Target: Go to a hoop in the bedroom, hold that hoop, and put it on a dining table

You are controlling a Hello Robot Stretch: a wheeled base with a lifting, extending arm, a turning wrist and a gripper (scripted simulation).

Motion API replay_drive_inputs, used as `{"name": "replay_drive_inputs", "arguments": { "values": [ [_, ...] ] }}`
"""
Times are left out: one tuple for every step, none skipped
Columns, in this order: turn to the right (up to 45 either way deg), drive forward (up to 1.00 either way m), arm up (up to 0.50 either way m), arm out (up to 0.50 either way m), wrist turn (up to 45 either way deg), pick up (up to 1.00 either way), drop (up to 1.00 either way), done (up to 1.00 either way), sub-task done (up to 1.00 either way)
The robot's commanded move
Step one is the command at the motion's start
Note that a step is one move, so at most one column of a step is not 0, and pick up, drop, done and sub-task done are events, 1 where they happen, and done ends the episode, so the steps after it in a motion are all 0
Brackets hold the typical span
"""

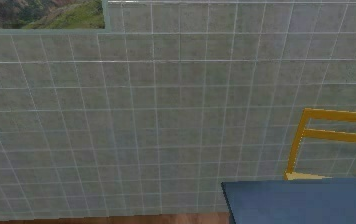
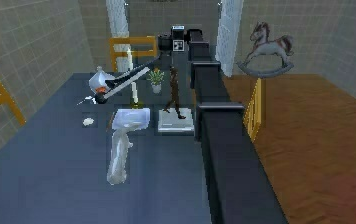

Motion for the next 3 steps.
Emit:
{"name": "replay_drive_inputs", "arguments": {
  "values": [
    [0.0, 0.0, -0.02, 0.0, 0.0, 0.0, 0.0, 0.0, 0.0],
    [0.0, 0.0, -0.32, 0.0, 0.0, 0.0, 0.0, 0.0, 0.0],
    [0.0, 0.0, 0.0, 0.0, 0.0, 0.0, 1.0, 0.0, 0.0]
  ]
}}
